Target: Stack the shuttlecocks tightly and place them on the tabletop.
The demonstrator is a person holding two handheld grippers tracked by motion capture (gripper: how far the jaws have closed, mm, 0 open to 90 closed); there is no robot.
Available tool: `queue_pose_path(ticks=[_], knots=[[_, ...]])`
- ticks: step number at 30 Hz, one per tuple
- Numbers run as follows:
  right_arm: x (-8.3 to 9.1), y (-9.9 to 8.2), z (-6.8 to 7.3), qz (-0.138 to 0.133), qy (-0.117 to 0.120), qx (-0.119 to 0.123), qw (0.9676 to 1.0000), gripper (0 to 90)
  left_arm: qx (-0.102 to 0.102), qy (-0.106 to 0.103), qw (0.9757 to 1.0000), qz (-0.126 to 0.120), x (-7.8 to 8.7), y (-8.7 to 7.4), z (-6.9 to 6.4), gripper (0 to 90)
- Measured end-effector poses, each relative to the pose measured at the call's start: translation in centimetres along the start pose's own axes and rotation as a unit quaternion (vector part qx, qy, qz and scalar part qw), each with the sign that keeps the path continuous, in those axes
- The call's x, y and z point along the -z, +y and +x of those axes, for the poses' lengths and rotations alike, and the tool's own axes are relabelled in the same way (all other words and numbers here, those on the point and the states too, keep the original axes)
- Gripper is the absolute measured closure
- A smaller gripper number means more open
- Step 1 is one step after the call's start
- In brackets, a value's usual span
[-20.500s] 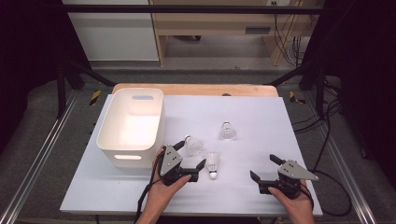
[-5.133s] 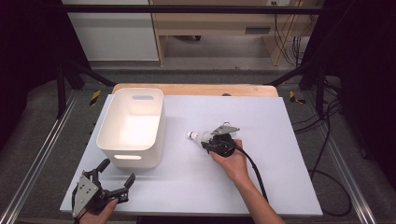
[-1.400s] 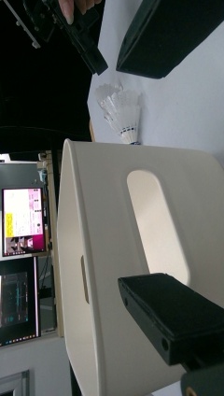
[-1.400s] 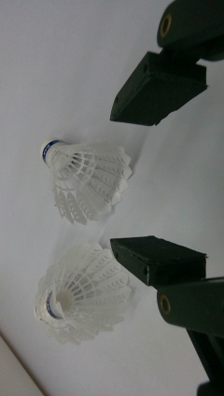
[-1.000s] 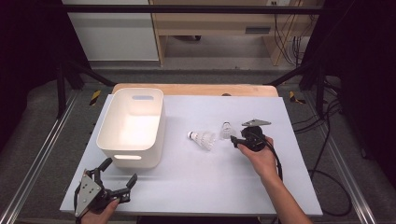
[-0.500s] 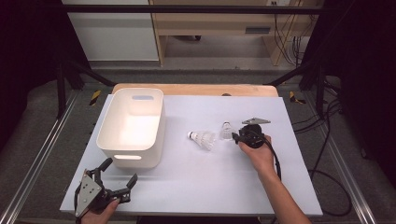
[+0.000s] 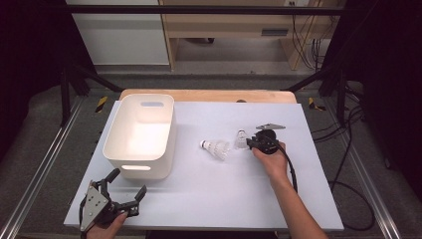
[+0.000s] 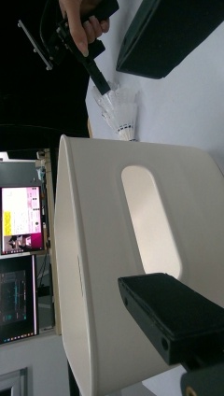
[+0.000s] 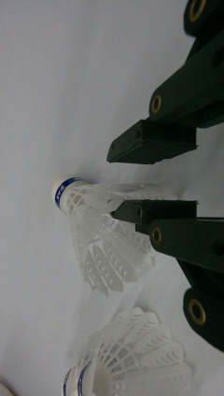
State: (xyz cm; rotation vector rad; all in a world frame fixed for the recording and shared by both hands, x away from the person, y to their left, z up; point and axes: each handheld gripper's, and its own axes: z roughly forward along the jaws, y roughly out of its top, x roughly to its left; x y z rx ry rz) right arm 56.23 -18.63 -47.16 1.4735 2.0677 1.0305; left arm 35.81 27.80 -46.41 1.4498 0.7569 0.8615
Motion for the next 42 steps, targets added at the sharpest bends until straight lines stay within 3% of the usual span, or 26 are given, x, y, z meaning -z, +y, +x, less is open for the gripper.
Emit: queue_pose_path(ticks=[13, 29, 42], knots=[[-0.7, -0.3, -0.2, 0.001, 0.014, 0.014, 0.9998, 89.7, 0.0, 0.0, 1.0, -0.001, 0.1, 0.0, 0.0, 0.4], [2.3, -0.7, -0.8, -0.004, 0.05, 0.067, 0.9965, 90.0, 0.0, 0.001, 1.0, 0.0, 0.1, 0.0, 0.0, 0.4], [4.3, -1.3, -1.4, -0.008, 0.065, 0.092, 0.9936, 90.0, 0.005, 0.002, 1.0, 0.0, 0.1, -0.1, 0.2, 0.4]])
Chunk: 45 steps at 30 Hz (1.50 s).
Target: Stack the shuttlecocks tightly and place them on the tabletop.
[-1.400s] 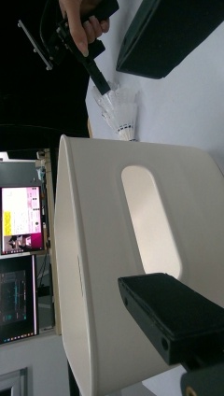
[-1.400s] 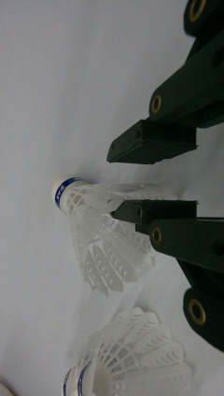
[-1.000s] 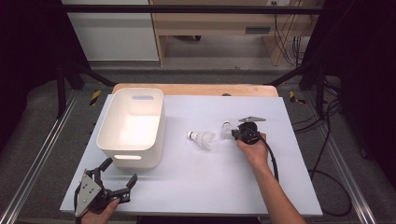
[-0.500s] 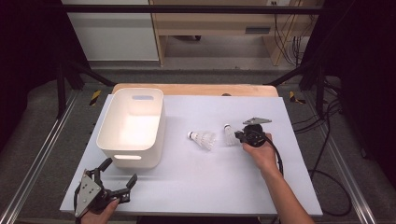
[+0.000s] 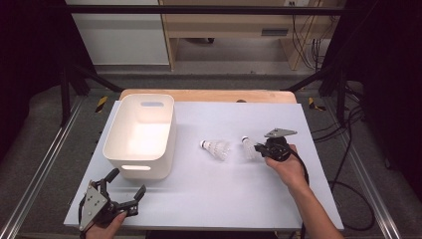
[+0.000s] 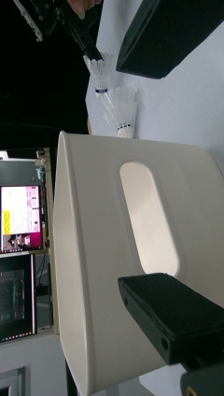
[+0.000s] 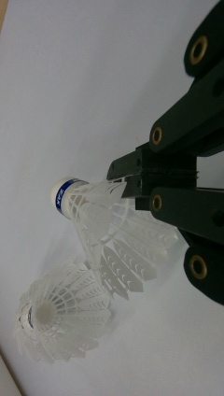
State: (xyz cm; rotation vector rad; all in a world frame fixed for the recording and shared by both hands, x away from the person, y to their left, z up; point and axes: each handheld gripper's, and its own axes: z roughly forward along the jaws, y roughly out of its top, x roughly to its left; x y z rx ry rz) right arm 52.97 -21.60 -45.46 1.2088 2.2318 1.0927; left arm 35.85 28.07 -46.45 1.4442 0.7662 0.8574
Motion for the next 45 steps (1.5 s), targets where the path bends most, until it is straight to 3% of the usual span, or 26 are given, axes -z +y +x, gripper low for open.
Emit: queue_pose_path(ticks=[17, 45], knots=[[2.2, -0.9, 0.0, -0.001, 0.022, 0.045, 0.9987, 90.0, -0.005, -0.002, 1.0, 0.001, 0.0, 0.1, -0.2, 0.4], [3.8, -1.9, 0.1, -0.004, 0.036, 0.077, 0.9964, 90.0, -0.006, -0.005, 1.0, 0.002, -0.1, 0.0, -0.5, 0.4]])
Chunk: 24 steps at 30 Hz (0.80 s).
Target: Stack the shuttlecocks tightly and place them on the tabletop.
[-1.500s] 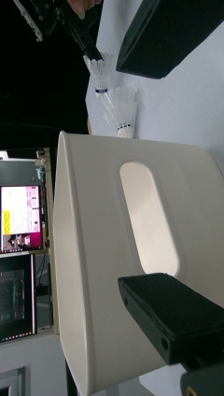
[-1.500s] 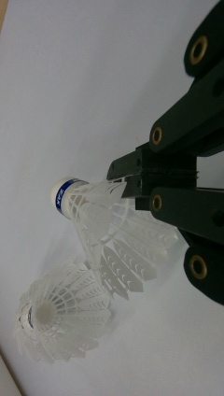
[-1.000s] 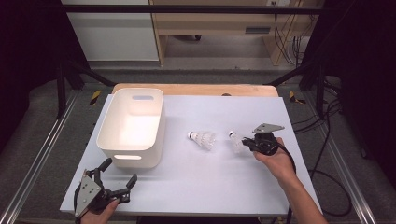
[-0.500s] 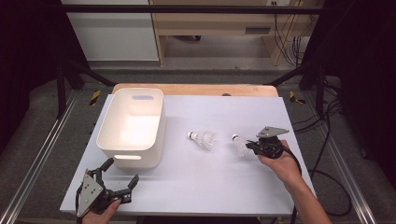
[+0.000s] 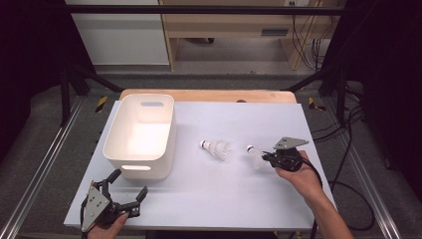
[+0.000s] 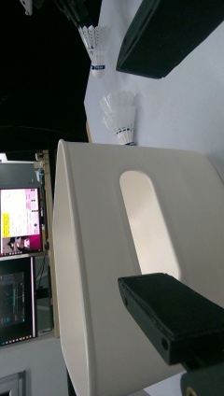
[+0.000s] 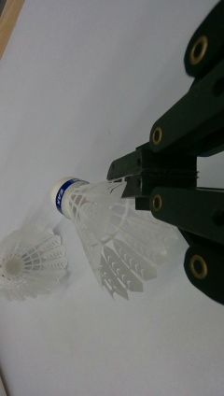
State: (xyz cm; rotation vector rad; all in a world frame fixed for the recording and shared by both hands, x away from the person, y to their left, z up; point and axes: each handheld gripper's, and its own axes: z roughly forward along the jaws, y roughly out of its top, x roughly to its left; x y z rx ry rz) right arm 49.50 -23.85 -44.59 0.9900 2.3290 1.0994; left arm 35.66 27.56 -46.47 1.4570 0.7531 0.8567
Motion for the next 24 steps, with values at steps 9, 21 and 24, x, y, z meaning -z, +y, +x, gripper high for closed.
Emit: queue_pose_path(ticks=[9, 21, 24], knots=[[0.0, 0.1, 0.4, -0.001, 0.009, 0.008, 0.9999, 90.0, 0.001, -0.002, 1.0, -0.001, 0.0, 0.1, -0.1, 0.4], [-1.1, 0.8, 1.1, 0.0, 0.019, 0.02, 0.9996, 90.0, 0.002, -0.001, 1.0, -0.002, 0.1, 0.1, 0.0, 0.3], [-1.3, 0.9, 1.4, 0.003, 0.023, 0.025, 0.9994, 90.0, 0.002, -0.001, 1.0, -0.002, 0.1, 0.1, 0.0, 0.3]])
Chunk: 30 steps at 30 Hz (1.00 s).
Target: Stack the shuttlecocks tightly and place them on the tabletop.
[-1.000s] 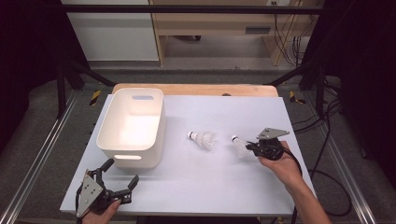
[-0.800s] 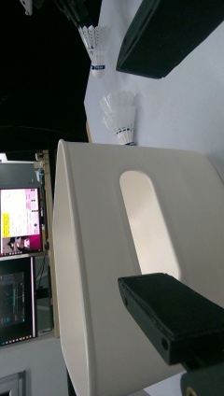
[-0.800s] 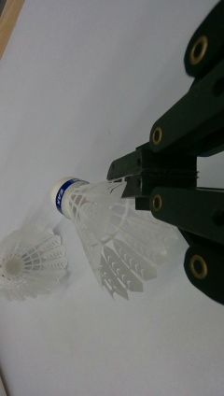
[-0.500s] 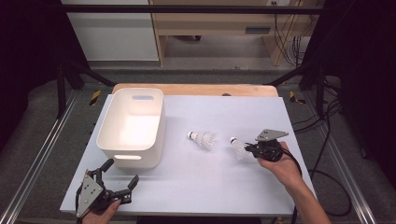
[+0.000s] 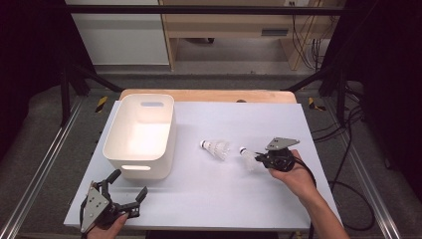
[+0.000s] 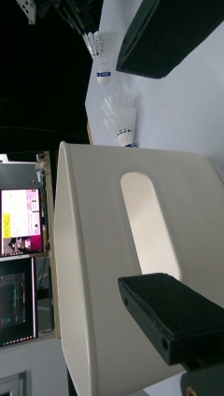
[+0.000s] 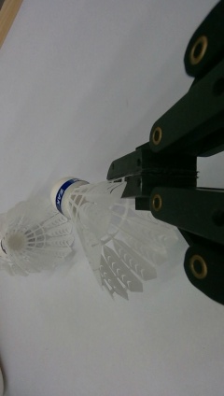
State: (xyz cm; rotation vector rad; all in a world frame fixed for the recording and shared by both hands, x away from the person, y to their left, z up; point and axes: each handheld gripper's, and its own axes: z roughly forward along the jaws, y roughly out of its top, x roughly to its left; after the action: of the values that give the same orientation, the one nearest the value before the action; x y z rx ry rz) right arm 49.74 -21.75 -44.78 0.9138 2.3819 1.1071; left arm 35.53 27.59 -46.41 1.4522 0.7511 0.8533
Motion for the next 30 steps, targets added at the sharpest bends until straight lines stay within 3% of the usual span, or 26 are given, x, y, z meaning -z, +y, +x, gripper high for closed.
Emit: queue_pose_path(ticks=[30], knots=[[-1.7, 2.5, 1.6, 0.006, 0.021, 0.037, 0.9991, 90.0, 0.002, 0.001, 1.0, -0.002, 0.1, 0.1, 0.1, 0.3]])
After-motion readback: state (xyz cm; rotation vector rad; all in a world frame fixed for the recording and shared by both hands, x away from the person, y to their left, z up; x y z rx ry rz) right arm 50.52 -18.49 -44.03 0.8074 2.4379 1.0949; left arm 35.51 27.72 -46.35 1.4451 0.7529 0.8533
